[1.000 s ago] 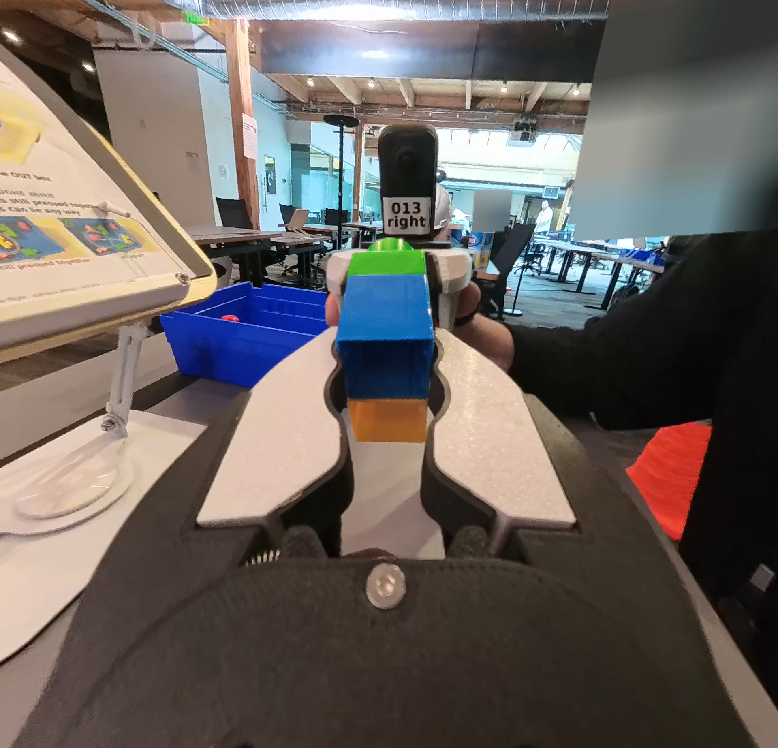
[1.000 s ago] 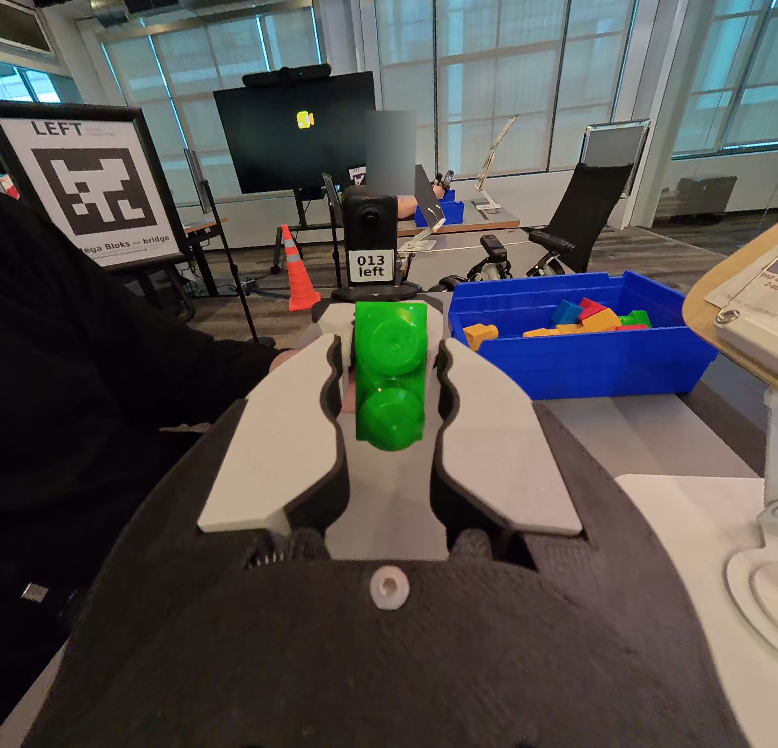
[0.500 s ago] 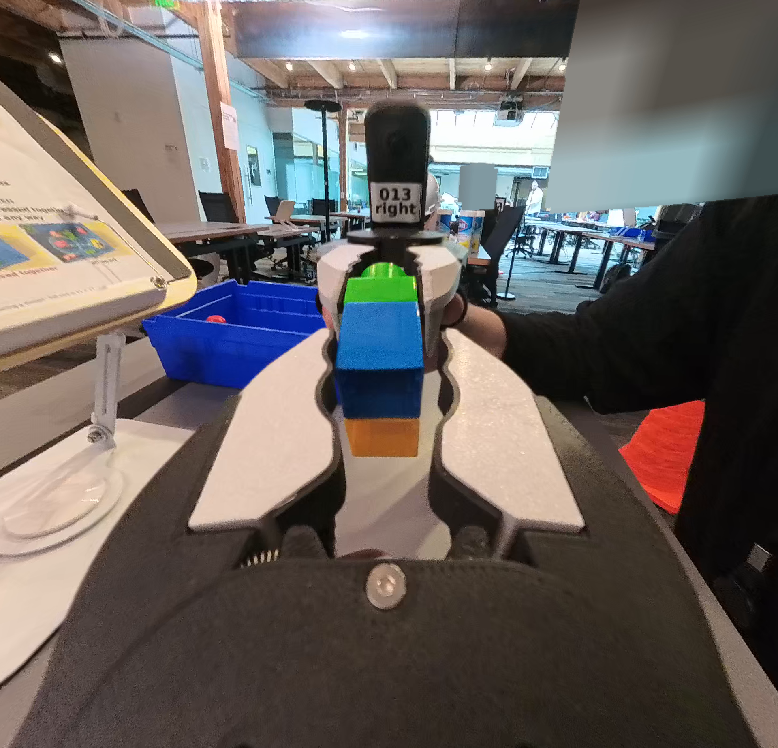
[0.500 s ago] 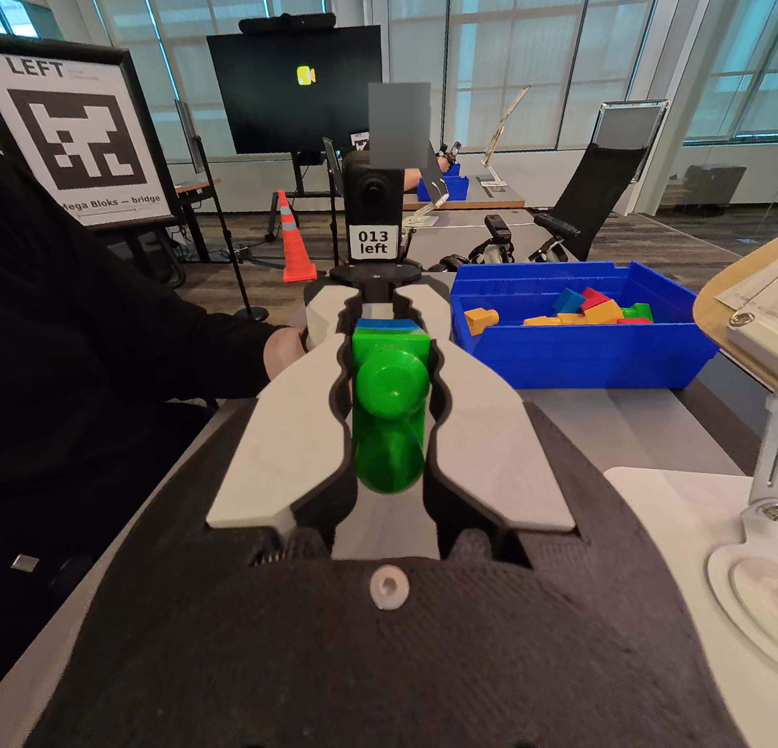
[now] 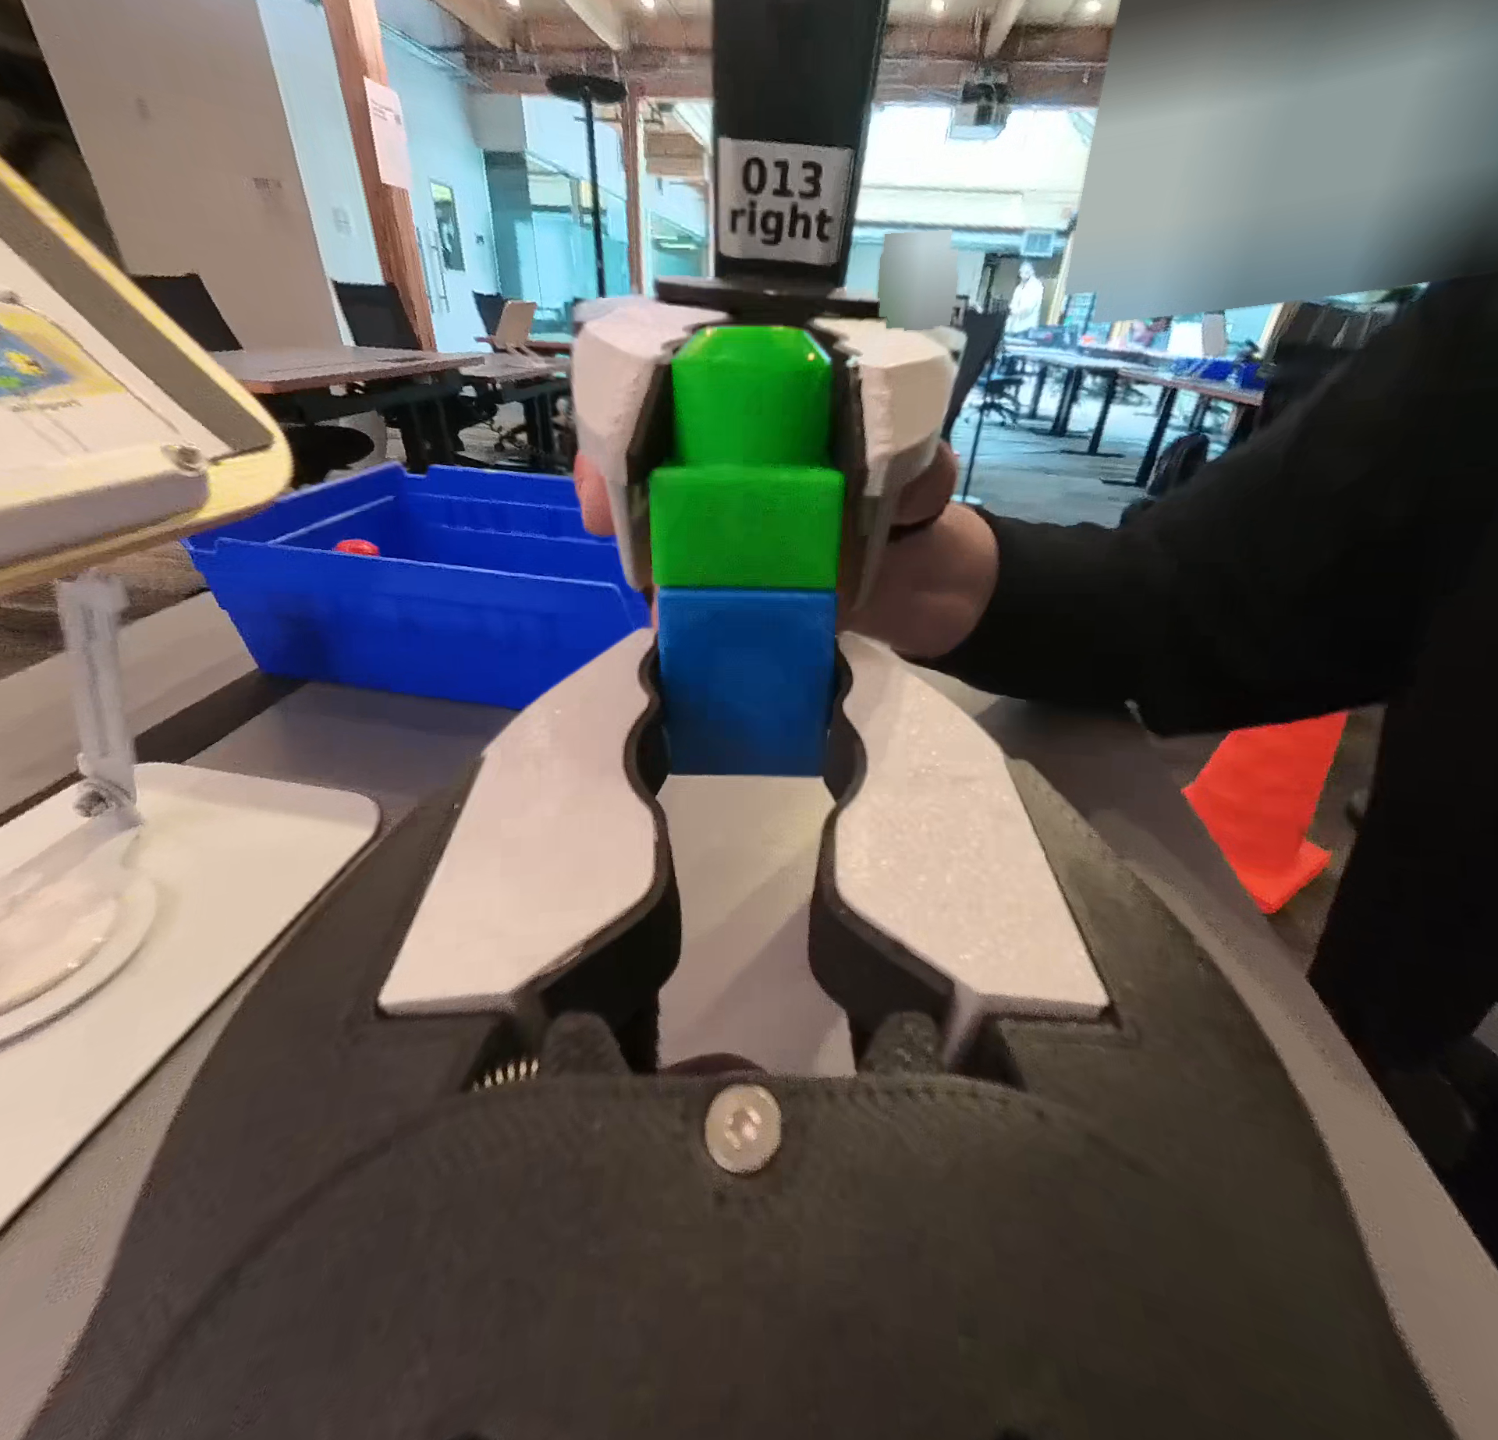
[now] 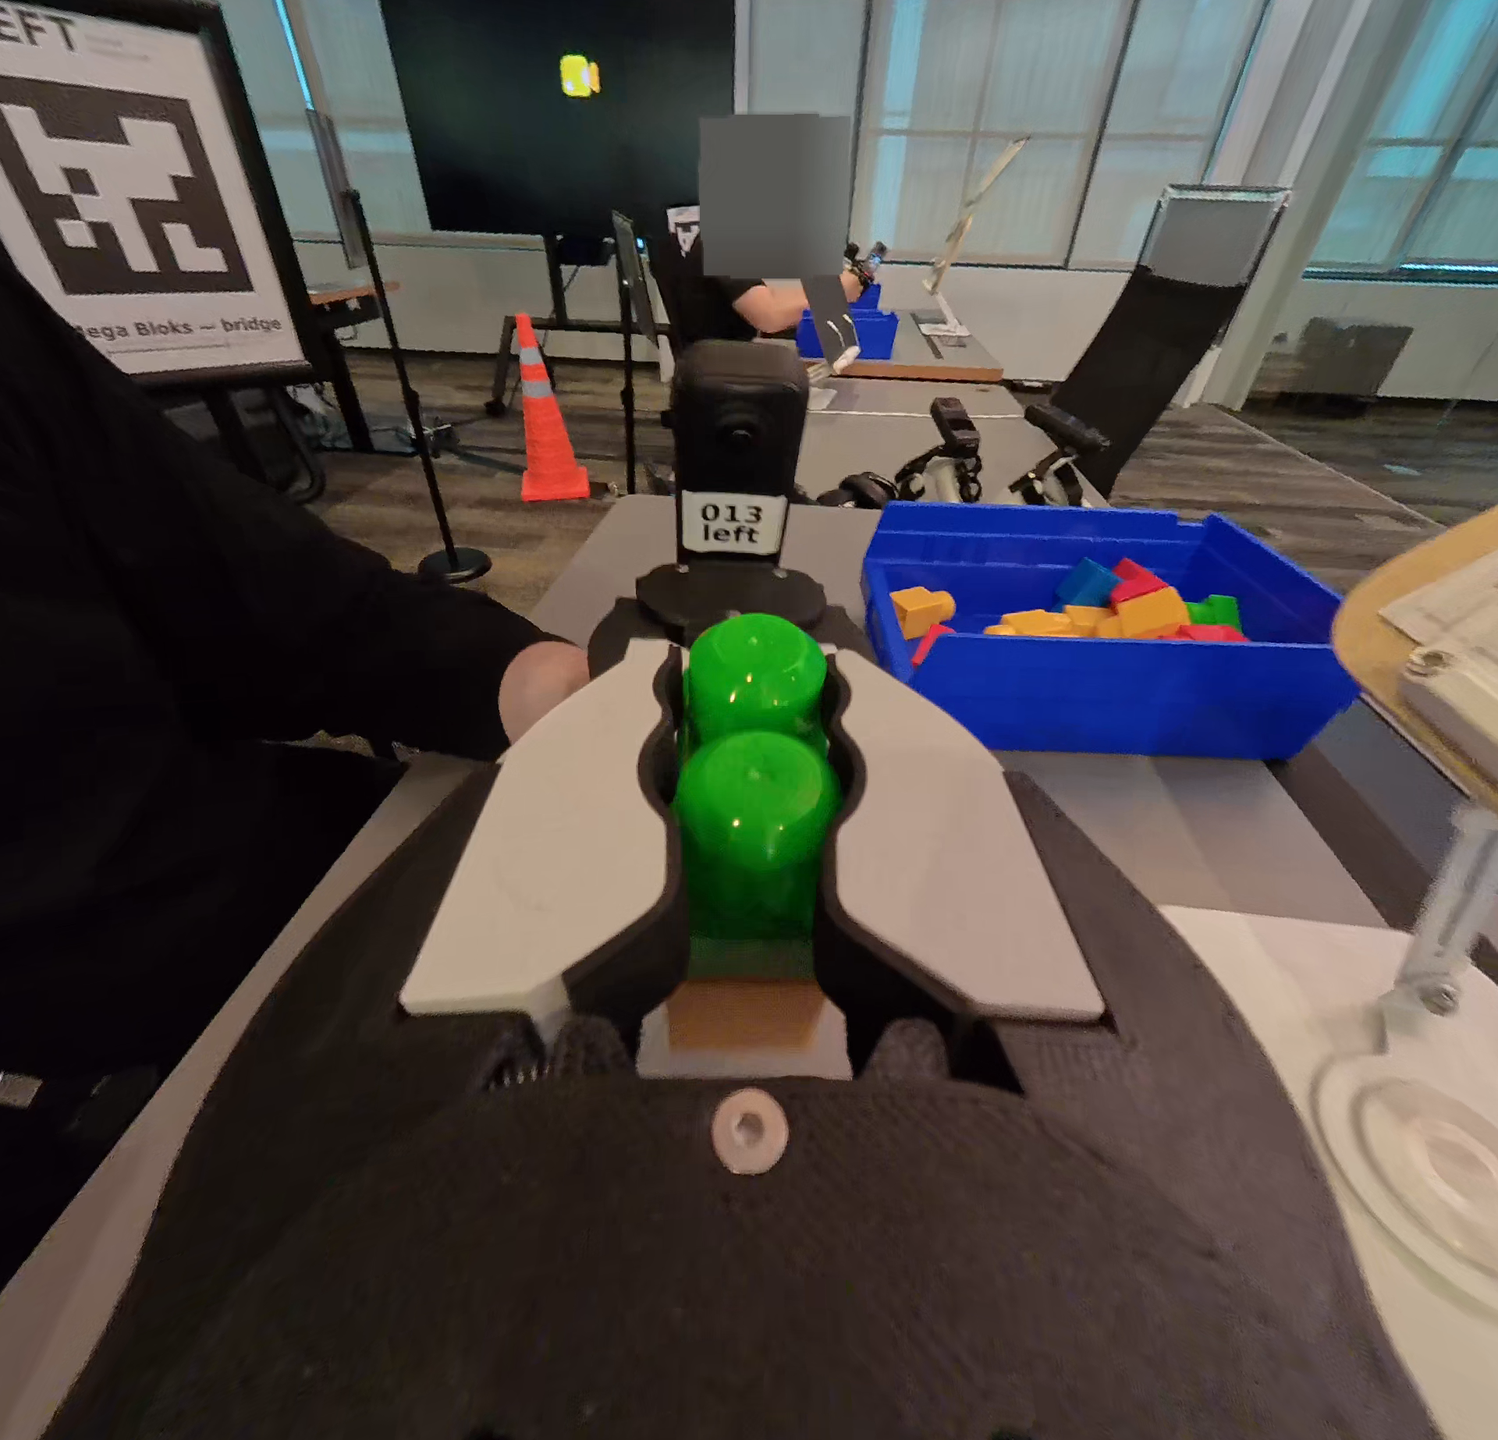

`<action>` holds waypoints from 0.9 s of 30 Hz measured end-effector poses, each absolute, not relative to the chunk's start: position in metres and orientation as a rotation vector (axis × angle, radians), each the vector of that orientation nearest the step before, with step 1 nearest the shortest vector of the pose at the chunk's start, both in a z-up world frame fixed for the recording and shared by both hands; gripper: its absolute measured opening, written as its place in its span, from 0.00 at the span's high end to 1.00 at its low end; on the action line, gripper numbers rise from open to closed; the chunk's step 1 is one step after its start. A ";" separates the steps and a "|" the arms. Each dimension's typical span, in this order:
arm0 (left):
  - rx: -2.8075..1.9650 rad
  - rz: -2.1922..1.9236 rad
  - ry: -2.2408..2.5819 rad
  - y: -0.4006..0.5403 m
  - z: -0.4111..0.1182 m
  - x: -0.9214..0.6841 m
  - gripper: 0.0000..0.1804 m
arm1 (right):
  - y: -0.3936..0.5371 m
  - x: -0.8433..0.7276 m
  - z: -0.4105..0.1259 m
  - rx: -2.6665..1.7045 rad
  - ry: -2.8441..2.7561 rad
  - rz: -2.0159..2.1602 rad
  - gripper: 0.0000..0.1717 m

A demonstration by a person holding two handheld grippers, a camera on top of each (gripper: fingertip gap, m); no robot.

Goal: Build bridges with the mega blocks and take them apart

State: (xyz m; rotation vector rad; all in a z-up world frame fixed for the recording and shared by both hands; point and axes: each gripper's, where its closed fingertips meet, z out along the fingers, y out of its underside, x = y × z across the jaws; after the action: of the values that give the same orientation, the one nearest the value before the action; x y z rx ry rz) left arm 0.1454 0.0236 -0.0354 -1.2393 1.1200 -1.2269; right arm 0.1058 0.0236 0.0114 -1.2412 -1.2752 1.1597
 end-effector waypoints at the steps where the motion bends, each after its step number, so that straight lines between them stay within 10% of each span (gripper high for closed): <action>1: -1.233 -1.222 1.107 0.026 -0.032 0.142 0.80 | 0.027 0.112 0.013 -1.250 -1.274 1.153 0.80; 13: -1.204 -1.334 0.955 0.038 -0.016 0.125 0.80 | 0.047 0.133 0.006 -1.388 -1.259 1.214 0.64; 16: -1.202 -1.353 0.949 0.038 -0.017 0.126 0.80 | 0.042 0.126 0.003 -1.359 -1.260 1.253 0.79; 27: -1.181 -1.341 0.944 0.038 -0.014 0.125 0.80 | 0.042 0.124 0.006 -1.342 -1.230 1.275 0.79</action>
State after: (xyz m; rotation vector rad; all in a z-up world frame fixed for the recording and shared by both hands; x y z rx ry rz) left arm 0.1249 0.0383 -0.0142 -1.1813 0.9439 -1.3413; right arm 0.1240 0.0417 0.0062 -1.3416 -1.2296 1.2746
